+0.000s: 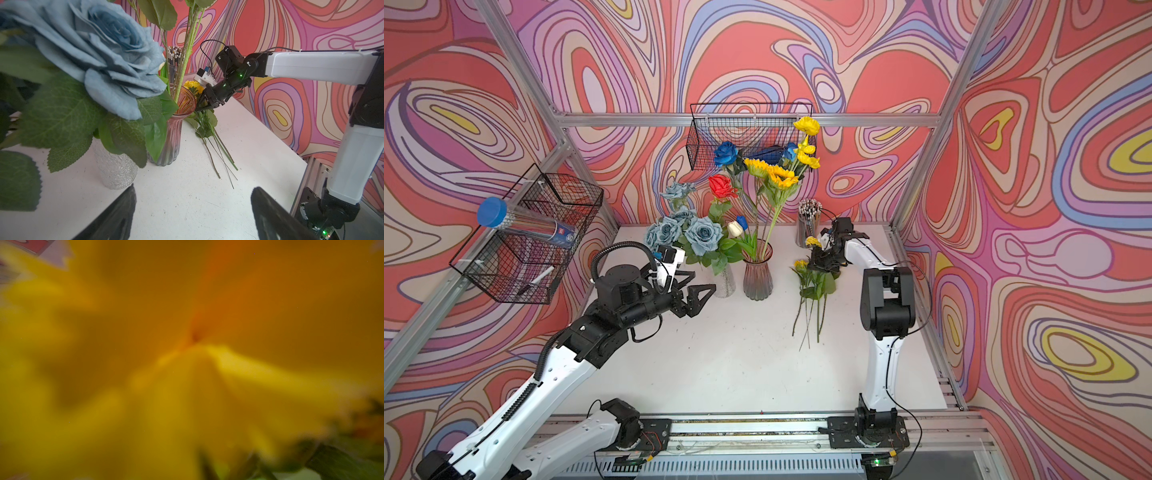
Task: Pick out yellow flowers from the vase
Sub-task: Place the flower at the center of the board.
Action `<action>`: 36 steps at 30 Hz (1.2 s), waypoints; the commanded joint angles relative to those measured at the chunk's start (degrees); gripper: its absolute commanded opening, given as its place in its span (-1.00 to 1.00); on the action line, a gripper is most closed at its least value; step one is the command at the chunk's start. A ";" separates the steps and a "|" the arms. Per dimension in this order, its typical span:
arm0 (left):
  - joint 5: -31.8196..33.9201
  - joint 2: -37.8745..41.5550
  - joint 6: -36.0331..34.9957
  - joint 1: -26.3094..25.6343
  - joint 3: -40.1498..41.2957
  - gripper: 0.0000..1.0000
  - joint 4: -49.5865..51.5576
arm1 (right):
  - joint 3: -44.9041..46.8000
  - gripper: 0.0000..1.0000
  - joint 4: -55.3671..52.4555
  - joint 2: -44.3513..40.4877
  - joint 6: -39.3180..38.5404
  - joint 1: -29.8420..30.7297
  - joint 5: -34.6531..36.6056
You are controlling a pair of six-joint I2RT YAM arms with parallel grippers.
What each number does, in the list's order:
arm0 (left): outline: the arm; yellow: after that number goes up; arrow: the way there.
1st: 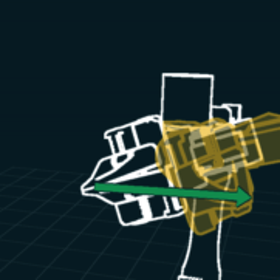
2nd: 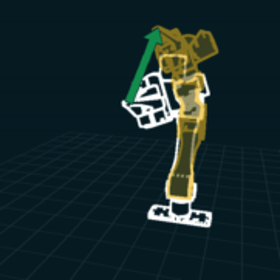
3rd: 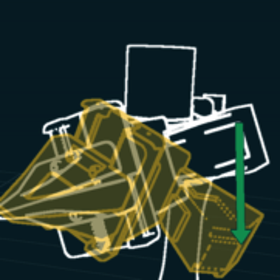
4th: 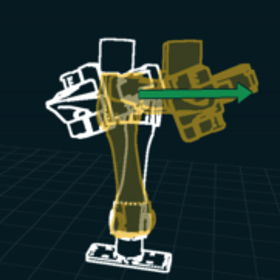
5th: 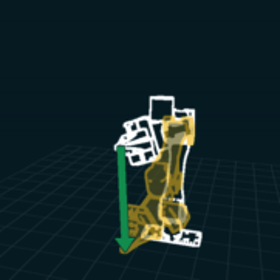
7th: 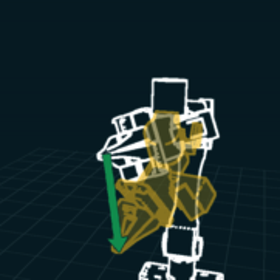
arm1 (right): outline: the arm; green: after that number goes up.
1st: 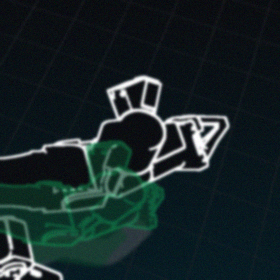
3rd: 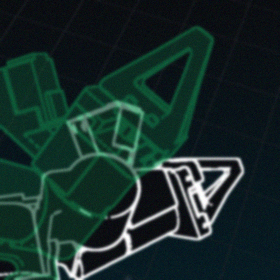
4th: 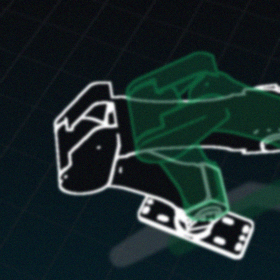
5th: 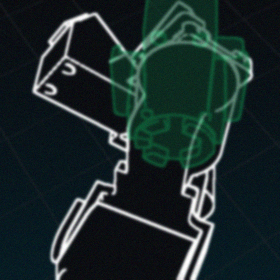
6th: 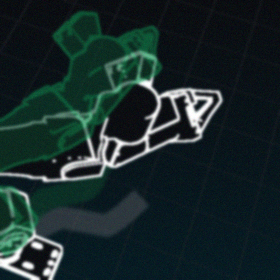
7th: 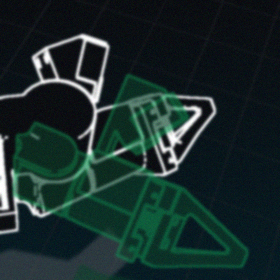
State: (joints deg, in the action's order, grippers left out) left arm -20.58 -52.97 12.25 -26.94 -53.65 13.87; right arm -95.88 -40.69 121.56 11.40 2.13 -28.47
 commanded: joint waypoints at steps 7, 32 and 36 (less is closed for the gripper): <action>-0.73 0.22 0.14 0.66 0.43 0.77 -1.50 | 1.21 -0.48 -0.31 -5.27 -0.26 0.65 1.22; 2.92 -5.55 -2.67 0.56 -11.34 0.76 6.80 | 30.38 -0.06 21.59 -40.85 1.54 3.23 8.78; 2.21 -8.81 -2.23 0.48 -15.31 0.75 6.29 | 36.85 -0.03 27.31 -46.65 1.02 3.22 9.93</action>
State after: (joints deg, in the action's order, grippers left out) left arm -18.13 -60.23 10.28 -26.89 -65.78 20.01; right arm -61.73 -20.47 77.36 12.60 5.13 -20.25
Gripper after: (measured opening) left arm 0.877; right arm 0.480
